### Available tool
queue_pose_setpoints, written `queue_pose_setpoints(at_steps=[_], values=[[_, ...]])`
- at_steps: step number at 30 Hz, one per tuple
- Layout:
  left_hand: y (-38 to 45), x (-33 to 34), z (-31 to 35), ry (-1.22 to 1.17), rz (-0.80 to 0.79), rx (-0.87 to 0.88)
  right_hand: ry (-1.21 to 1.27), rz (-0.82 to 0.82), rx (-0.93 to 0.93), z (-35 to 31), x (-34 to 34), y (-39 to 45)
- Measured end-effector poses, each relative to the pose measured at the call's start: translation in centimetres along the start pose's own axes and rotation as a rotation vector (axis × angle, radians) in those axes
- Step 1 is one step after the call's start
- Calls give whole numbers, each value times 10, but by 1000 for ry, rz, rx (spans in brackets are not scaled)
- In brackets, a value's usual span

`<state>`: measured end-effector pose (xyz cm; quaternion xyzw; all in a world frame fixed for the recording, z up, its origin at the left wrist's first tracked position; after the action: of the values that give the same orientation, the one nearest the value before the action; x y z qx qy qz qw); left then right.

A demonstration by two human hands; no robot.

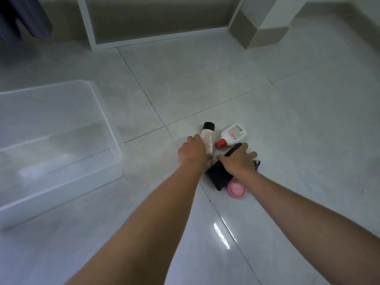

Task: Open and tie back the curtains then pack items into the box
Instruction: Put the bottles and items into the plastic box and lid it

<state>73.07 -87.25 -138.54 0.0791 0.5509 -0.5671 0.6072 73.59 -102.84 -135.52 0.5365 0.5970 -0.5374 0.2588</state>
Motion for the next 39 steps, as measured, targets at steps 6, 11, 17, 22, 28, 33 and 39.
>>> queue_pose_setpoints(at_steps=[6, 11, 17, 22, 28, 33, 39], values=[[-9, 3, 0, -205, -136, -112, 154, -28, 101, 8, -2, -4], [-37, -45, 7, -222, -226, 1, 504, 25, 62, -32, -6, -16], [-99, -217, -33, -183, 17, 301, 1067, -177, -302, -161, -27, -43], [-130, -315, -152, -356, 201, 147, 1303, -663, -505, -270, -22, -117], [-134, -278, -257, -449, 132, -179, 1036, -783, -585, -324, 37, -162], [-133, -213, -288, -637, -41, -436, 841, -630, -541, -313, 63, -156], [-106, -198, -302, -717, -66, -558, 559, -500, -624, -319, 77, -151]])
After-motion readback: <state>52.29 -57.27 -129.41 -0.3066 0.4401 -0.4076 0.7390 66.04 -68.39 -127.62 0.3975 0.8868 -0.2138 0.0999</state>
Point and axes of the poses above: each hand's wrist, its own y-axis towards the middle knuckle, its own x-axis out of the palm, z = x × y, the point moved 7 cm from there along y, towards the middle knuckle, and after that the axes turned 14 degrees about -x, right-handed, at the moved point
